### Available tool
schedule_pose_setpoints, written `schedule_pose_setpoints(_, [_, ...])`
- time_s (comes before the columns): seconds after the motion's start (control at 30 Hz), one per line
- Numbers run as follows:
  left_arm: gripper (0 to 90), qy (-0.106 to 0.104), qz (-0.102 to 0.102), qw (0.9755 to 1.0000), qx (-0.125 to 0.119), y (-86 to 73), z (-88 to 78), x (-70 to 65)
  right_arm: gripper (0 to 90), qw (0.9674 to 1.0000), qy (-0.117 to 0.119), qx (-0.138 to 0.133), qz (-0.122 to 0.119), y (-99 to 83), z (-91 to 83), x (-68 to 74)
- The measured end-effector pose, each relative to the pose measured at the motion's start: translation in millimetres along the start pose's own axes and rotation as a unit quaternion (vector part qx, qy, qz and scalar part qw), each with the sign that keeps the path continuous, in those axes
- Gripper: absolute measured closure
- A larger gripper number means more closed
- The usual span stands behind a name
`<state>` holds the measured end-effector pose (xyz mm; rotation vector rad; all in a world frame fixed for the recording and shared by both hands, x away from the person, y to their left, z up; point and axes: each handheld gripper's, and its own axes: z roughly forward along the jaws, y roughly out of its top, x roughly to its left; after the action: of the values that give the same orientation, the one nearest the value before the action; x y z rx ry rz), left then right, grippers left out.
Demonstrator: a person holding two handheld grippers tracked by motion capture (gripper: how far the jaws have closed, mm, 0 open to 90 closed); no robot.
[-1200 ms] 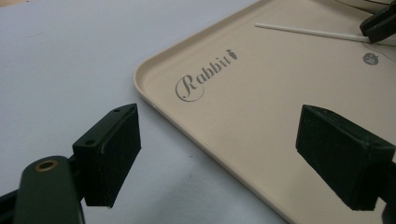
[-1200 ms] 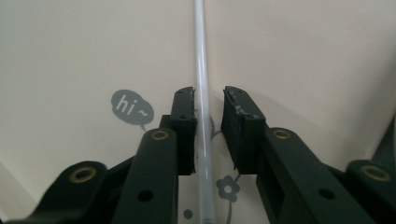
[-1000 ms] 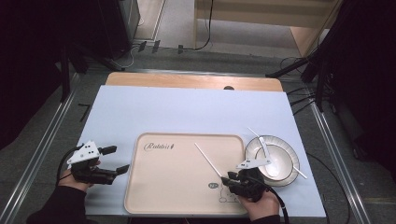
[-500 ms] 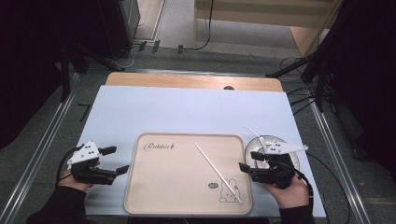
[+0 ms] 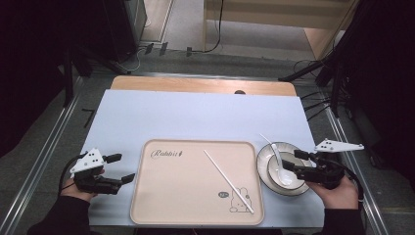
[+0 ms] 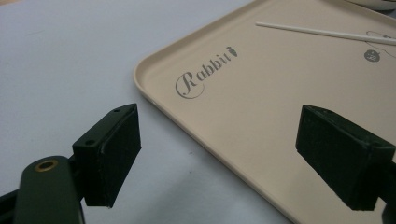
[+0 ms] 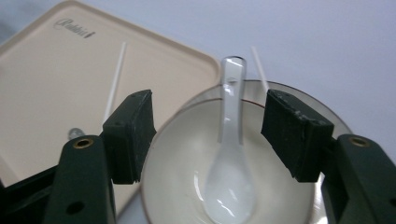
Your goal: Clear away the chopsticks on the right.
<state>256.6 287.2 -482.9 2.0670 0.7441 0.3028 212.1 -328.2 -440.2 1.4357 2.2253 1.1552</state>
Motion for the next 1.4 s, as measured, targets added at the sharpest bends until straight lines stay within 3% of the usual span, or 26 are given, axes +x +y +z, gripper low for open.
schedule_pose_setpoints(0.27, [14.7,-0.002,0.001,1.0,0.0,0.1,0.3,-0.1,34.4,0.9992,-0.017,-0.019,0.031,-14.8,-18.3,-36.5])
schedule_pose_setpoints(0.53, [14.6,-0.005,0.003,1.0,-0.001,0.3,0.5,-0.6,38.7,0.9988,-0.024,-0.011,0.042,-33.0,-21.5,-57.4])
schedule_pose_setpoints(0.6, [14.6,-0.005,0.003,1.0,-0.002,0.3,0.1,-0.4,44.5,0.9988,-0.029,-0.005,0.038,-38.4,-20.3,-61.2])
schedule_pose_setpoints(0.8, [14.6,-0.005,0.003,1.0,-0.001,0.3,0.5,-0.7,57.6,0.9987,-0.026,0.012,0.041,-48.9,-15.7,-67.3])
schedule_pose_setpoints(0.97, [14.7,-0.005,0.004,1.0,-0.001,0.3,0.4,-0.8,64.0,0.9981,-0.032,0.048,0.024,-54.9,-3.9,-67.5])
schedule_pose_setpoints(1.07, [14.6,-0.005,0.003,1.0,-0.001,0.3,0.6,-0.9,67.5,0.9977,-0.021,0.054,0.035,-57.4,-0.8,-70.1])
schedule_pose_setpoints(1.4, [14.7,-0.006,0.004,1.0,0.002,0.4,1.1,-1.0,77.3,0.9946,-0.012,0.099,0.029,-61.4,16.7,-73.6])
